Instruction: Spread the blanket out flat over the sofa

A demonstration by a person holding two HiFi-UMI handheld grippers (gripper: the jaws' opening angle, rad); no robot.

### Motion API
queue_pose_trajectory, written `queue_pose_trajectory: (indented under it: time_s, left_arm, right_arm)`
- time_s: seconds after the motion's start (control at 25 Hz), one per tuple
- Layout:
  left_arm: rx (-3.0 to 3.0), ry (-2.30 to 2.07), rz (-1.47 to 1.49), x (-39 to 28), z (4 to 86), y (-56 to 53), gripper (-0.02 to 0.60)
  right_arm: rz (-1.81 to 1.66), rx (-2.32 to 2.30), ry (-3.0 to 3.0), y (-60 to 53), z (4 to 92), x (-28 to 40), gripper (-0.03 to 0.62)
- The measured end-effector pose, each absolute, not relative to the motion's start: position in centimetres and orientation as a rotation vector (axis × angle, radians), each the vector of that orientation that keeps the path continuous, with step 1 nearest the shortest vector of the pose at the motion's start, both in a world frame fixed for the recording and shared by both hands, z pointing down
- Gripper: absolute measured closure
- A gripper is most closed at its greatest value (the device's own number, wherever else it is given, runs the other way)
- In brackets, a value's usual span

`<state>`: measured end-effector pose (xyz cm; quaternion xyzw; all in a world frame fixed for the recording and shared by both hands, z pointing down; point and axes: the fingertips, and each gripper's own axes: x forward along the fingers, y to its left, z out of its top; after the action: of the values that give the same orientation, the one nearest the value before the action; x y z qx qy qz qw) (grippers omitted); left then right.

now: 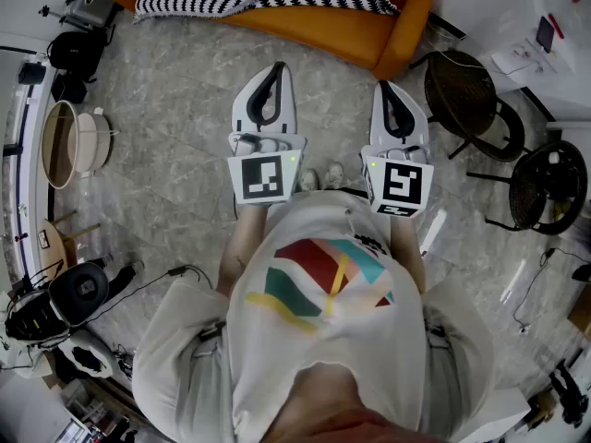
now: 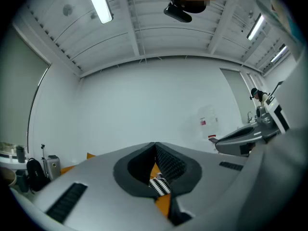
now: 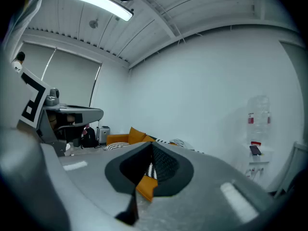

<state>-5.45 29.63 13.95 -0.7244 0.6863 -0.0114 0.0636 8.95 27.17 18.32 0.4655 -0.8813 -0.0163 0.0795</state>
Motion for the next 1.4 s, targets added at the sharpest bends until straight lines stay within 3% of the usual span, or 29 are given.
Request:
queue_pose_trajectory:
  time_s: [1.4]
  left_arm:
    - [-2.135, 2.072, 0.007, -3.1, 12.6, 28.3, 0.566]
  right_arm:
    - [-0.134, 1.344, -2.736, 26.2, 16.8, 10.9, 0.589]
